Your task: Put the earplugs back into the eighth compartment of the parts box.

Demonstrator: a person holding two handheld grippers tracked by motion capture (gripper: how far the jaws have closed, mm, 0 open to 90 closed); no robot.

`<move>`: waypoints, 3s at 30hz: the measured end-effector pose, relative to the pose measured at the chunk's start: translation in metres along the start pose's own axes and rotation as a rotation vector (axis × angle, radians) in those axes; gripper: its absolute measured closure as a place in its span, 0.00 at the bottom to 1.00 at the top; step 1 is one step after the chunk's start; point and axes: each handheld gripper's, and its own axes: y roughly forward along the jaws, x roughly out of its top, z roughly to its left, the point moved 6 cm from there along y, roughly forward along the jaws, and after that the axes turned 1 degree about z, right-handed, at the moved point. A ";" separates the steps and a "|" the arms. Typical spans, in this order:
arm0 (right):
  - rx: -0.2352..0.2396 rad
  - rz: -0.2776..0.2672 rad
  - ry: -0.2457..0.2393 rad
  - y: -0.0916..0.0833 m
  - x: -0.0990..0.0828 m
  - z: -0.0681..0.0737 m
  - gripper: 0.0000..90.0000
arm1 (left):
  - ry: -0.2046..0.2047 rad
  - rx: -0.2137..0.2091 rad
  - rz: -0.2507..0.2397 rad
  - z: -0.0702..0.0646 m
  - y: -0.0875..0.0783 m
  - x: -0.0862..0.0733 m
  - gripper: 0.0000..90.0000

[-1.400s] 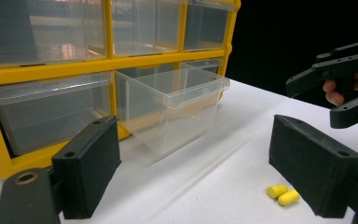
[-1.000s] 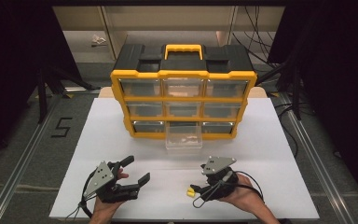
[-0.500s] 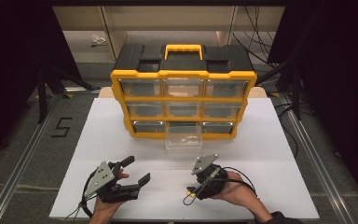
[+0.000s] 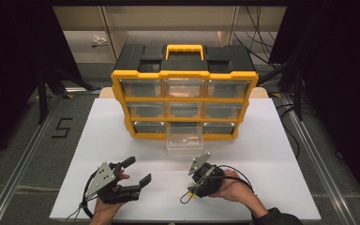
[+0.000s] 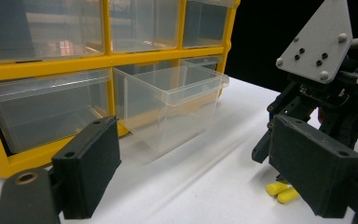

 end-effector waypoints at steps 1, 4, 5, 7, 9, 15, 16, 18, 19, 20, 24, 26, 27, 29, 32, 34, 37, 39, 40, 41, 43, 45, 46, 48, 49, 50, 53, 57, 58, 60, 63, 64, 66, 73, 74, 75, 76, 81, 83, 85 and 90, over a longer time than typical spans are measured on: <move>0.005 0.000 -0.005 0.001 0.000 0.000 0.64 | 0.000 0.000 0.001 0.000 0.000 0.000 0.18; 0.020 0.004 -0.019 0.003 -0.001 0.000 0.69 | 0.002 0.000 0.003 0.000 0.000 0.000 0.18; 0.024 0.012 -0.024 0.003 -0.001 0.001 0.70 | 0.002 0.001 0.003 0.000 0.000 0.000 0.18; 0.033 0.022 -0.028 0.005 -0.001 0.002 0.71 | 0.002 0.002 0.004 0.000 0.000 0.000 0.18; 0.042 0.028 -0.031 0.007 -0.001 0.002 0.74 | 0.003 0.003 0.004 0.000 0.001 0.000 0.18; 0.094 0.046 -0.007 0.009 -0.002 0.002 0.84 | 0.005 0.001 0.009 0.000 0.001 -0.001 0.18; 0.105 0.045 0.001 0.010 -0.002 0.002 0.86 | 0.006 0.001 0.009 0.000 0.001 -0.001 0.18; 0.129 0.045 0.016 0.010 -0.002 0.001 0.90 | 0.006 0.001 0.010 0.000 0.001 -0.001 0.18; 0.143 0.046 0.025 0.010 -0.003 0.001 0.91 | 0.006 0.002 0.010 0.000 0.001 -0.001 0.18; 0.143 0.043 0.025 0.011 -0.003 0.001 0.92 | 0.006 0.002 0.010 0.000 0.001 -0.001 0.18; 0.120 0.051 -0.001 0.009 -0.001 0.004 0.95 | 0.006 0.002 0.010 0.000 0.001 -0.001 0.18; 0.090 0.048 -0.015 0.008 0.000 0.003 0.95 | 0.007 0.002 0.009 0.000 0.001 -0.001 0.18; 0.084 0.042 -0.013 0.007 0.000 0.002 0.95 | 0.007 0.002 0.009 0.000 0.001 -0.001 0.18; 0.074 0.027 -0.006 0.003 0.001 -0.001 0.96 | 0.006 0.002 0.008 0.000 0.001 -0.001 0.18; 0.059 0.002 0.004 -0.004 0.004 -0.003 0.96 | 0.006 0.003 0.008 0.000 0.001 -0.001 0.18; 0.046 -0.017 0.006 -0.009 0.006 -0.004 0.96 | 0.006 0.003 0.007 0.000 0.001 0.000 0.18; 0.018 -0.059 0.006 -0.017 0.009 -0.006 0.95 | 0.006 0.004 0.006 0.000 0.001 0.000 0.18; 0.010 -0.074 0.006 -0.019 0.011 -0.007 0.95 | 0.006 0.005 0.006 0.000 0.001 0.000 0.18; 0.002 -0.086 0.003 -0.022 0.012 -0.008 0.95 | 0.007 0.006 0.007 0.000 0.001 0.000 0.18; -0.013 -0.110 0.008 -0.028 0.015 -0.010 0.95 | 0.007 0.006 0.006 0.000 0.001 0.000 0.18; -0.027 -0.120 0.012 -0.031 0.016 -0.011 0.95 | 0.008 0.007 0.005 0.000 0.001 0.000 0.18; -0.047 -0.154 0.010 -0.037 0.020 -0.013 0.95 | 0.009 0.008 0.005 0.000 0.001 -0.001 0.18; -0.063 -0.166 0.010 -0.040 0.021 -0.015 0.95 | 0.008 0.009 0.005 0.000 0.001 -0.001 0.18; -0.080 -0.191 0.018 -0.045 0.025 -0.016 0.95 | 0.008 0.009 0.005 0.000 0.001 -0.001 0.18; -0.088 -0.204 0.017 -0.046 0.026 -0.017 0.95 | 0.008 0.010 0.005 0.000 0.001 -0.001 0.18; -0.100 -0.220 0.026 -0.049 0.029 -0.018 0.95 | 0.008 0.010 0.005 0.000 0.001 -0.001 0.18; -0.128 -0.257 0.026 -0.053 0.033 -0.021 0.95 | 0.009 0.011 0.006 0.000 0.001 -0.001 0.18; -0.162 -0.307 0.041 -0.059 0.039 -0.026 0.95 | 0.009 0.012 0.005 0.001 0.001 -0.001 0.18; -0.169 -0.321 0.046 -0.060 0.040 -0.027 0.95 | 0.009 0.012 0.004 0.001 0.001 -0.001 0.18; -0.179 -0.338 0.053 -0.062 0.042 -0.030 0.95 | 0.008 0.012 0.003 0.001 0.001 -0.001 0.18; -0.193 -0.364 0.063 -0.066 0.044 -0.035 0.95 | 0.009 0.011 0.004 0.000 0.001 -0.001 0.18; -0.197 -0.374 0.067 -0.067 0.045 -0.036 0.95 | 0.009 0.011 0.004 0.000 0.001 -0.001 0.18; -0.203 -0.390 0.077 -0.070 0.046 -0.038 0.95 | 0.009 0.011 0.004 0.000 0.001 -0.001 0.18; -0.229 -0.448 0.112 -0.075 0.052 -0.045 0.95 | 0.009 0.012 0.002 0.001 0.001 -0.001 0.18; -0.229 -0.448 0.112 -0.075 0.052 -0.045 0.95 | 0.010 0.012 0.003 0.001 0.001 -0.001 0.18; -0.233 -0.455 0.116 -0.075 0.052 -0.047 0.95 | 0.009 0.012 0.003 0.001 0.001 -0.001 0.18; -0.236 -0.462 0.121 -0.075 0.053 -0.048 0.95 | 0.010 0.012 0.003 0.001 0.001 -0.001 0.18; -0.248 -0.491 0.156 -0.075 0.054 -0.057 0.94 | 0.010 0.013 0.003 0.001 0.001 -0.001 0.18; -0.256 -0.493 0.162 -0.074 0.055 -0.060 0.94 | 0.010 0.013 0.002 0.001 0.001 -0.001 0.18; -0.263 -0.495 0.170 -0.073 0.055 -0.063 0.94 | 0.010 0.013 0.002 0.001 0.001 0.000 0.18; -0.272 -0.504 0.190 -0.071 0.057 -0.069 0.94 | 0.009 0.013 0.002 0.001 0.001 0.000 0.18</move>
